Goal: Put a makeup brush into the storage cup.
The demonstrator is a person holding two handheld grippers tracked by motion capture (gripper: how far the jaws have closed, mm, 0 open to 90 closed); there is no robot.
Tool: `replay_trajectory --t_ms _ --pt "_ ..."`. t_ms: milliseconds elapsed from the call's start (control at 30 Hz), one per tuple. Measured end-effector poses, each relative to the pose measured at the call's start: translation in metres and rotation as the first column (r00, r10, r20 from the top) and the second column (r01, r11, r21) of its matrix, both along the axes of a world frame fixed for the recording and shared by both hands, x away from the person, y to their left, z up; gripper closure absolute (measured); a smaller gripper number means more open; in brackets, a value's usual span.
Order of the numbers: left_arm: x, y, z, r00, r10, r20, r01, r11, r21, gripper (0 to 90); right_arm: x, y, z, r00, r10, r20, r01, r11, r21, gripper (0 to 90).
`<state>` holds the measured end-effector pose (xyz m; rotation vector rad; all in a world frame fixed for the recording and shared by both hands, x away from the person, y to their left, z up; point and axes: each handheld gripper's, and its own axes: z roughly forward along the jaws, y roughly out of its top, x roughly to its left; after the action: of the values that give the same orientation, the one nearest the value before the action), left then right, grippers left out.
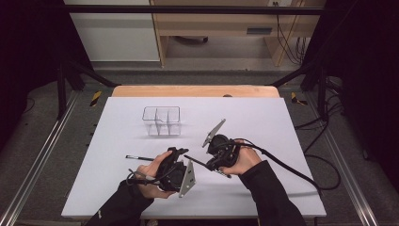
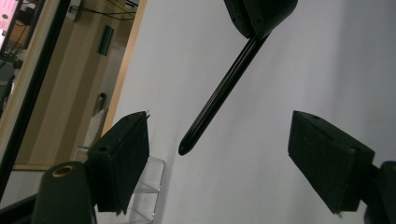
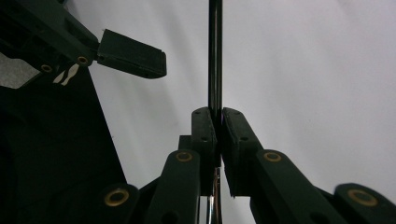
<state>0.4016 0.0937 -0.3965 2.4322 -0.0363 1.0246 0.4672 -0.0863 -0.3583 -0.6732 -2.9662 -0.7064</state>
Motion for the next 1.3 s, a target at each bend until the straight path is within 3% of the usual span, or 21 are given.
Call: replay_trajectory --t_ms 367,567,1000,1300 --pt "-0.003 -0.004 -0.003 0.9986 -0.052 0.009 0.052 0.9986 0.011 27.1 0.0 0.003 -0.003 0.9999 0.009 -0.014 -0.009 1.0 -0.002 84.1" --pt "-0.004 -0.008 -0.007 0.9966 -0.077 0.03 0.076 0.9962 0.044 32.5 -0.002 0.003 -0.004 0.9997 0.015 -0.021 -0.016 1.0 -0.012 84.1" --pt "-0.007 -0.014 -0.014 0.9909 -0.106 0.084 0.098 0.9915 0.085 43.6 -0.002 0.007 -0.009 0.9985 0.026 -0.048 -0.028 0.999 -0.029 84.1" --pt "-0.007 -0.016 -0.016 0.9893 -0.113 0.091 0.103 0.9882 0.114 53.2 -0.001 0.009 -0.011 0.9978 0.031 -0.058 -0.033 0.999 -0.028 84.1"
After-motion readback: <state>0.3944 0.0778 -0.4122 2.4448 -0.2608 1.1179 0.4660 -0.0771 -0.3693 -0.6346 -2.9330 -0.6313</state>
